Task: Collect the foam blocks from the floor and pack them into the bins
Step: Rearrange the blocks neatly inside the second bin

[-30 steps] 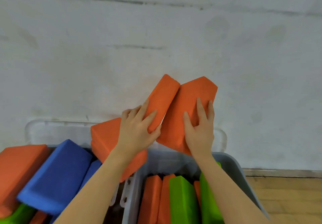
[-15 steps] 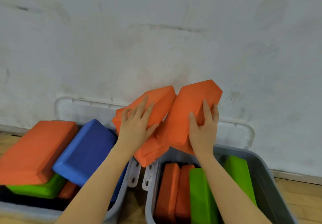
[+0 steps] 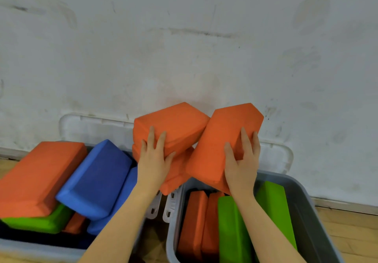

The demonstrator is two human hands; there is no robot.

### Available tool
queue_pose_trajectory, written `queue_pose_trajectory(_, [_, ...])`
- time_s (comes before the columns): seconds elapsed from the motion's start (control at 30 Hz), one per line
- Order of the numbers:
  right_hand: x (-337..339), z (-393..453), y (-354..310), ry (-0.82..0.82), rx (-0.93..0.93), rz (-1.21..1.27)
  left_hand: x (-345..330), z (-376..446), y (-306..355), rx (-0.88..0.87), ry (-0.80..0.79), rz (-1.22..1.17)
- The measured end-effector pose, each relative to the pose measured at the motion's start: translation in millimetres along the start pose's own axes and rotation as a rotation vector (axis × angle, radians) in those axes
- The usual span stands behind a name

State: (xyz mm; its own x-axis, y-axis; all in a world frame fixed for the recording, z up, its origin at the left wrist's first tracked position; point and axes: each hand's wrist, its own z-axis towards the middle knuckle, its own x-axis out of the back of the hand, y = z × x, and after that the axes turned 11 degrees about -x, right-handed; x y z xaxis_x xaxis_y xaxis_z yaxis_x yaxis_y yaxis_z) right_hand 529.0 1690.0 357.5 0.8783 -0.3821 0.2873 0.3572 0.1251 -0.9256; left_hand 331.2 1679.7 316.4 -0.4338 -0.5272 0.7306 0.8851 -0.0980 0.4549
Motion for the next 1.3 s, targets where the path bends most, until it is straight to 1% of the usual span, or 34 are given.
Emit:
queue_pose_trajectory(0.07, [0.5,0.5,-5.4,-0.011,0.030,-0.011,3.8,7.6,-14.1,-0.014,-0.054,0.033])
queue_pose_trajectory(0.17, [-1.9,-1.1,-13.2,-0.028,0.051,-0.004,7.2,6.4,-21.4,0.064,-0.148,0.123])
queue_pose_trajectory(0.23, [-2.8,-3.1,-18.7,-0.026,0.060,0.042,12.3,-4.4,-12.1,0.068,-0.121,0.177])
queue_pose_trajectory(0.3, [-3.1,-4.1,-25.6,-0.037,0.056,0.096,20.5,-16.4,6.7,-0.012,-0.077,0.128])
queue_pose_trajectory(0.37, [-3.2,-5.3,-32.5,-0.055,0.054,0.143,25.0,-24.0,21.8,-0.145,-0.103,0.086])
queue_pose_trajectory(0.43, [-2.1,-5.8,-37.4,-0.059,0.060,0.195,28.6,-22.9,31.0,-0.214,-0.145,0.039])
queue_pose_trajectory(0.53, [3.8,-4.3,-41.2,-0.046,0.078,0.266,33.7,-13.2,38.3,-0.322,-0.123,-0.009])
queue_pose_trajectory(0.6, [9.1,-1.5,-43.2,-0.043,0.094,0.306,36.8,-7.0,43.9,-0.349,-0.183,-0.115])
queue_pose_trajectory(0.67, [13.8,2.3,-44.7,-0.044,0.121,0.318,38.8,-1.6,47.5,-0.352,-0.201,-0.294])
queue_pose_trajectory(0.73, [16.2,7.1,-46.5,-0.054,0.139,0.329,39.6,3.1,47.2,-0.404,-0.146,-0.370])
queue_pose_trajectory(0.8, [13.8,13.0,-48.3,-0.111,0.140,0.325,39.8,7.8,42.3,-0.467,-0.045,-0.317])
queue_pose_trajectory(0.83, [11.1,15.0,-49.2,-0.149,0.148,0.298,41.3,9.4,40.8,-0.469,0.008,-0.299])
queue_pose_trajectory(0.93, [-2.0,12.0,-54.7,-0.190,0.250,0.165,49.3,12.3,34.5,-0.416,0.125,-0.316])
queue_pose_trajectory(1.03, [-21.7,1.5,-53.9,-0.333,0.343,0.120,60.3,20.2,21.2,-0.343,0.234,-0.274])
queue_pose_trajectory(1.1, [-35.8,-2.4,-49.6,-0.436,0.360,0.101,66.6,27.6,8.9,-0.338,0.251,-0.197])
queue_pose_trajectory(1.13, [-42.9,-1.8,-48.0,-0.460,0.373,0.081,68.9,30.8,3.4,-0.341,0.252,-0.164])
queue_pose_trajectory(1.2, [-54.0,3.7,-47.5,-0.462,0.369,0.056,71.4,36.5,-4.6,-0.338,0.269,-0.128])
queue_pose_trajectory(1.3, [-71.1,16.5,-47.1,-0.430,0.295,0.051,67.5,48.1,-11.0,-0.319,0.299,-0.077])
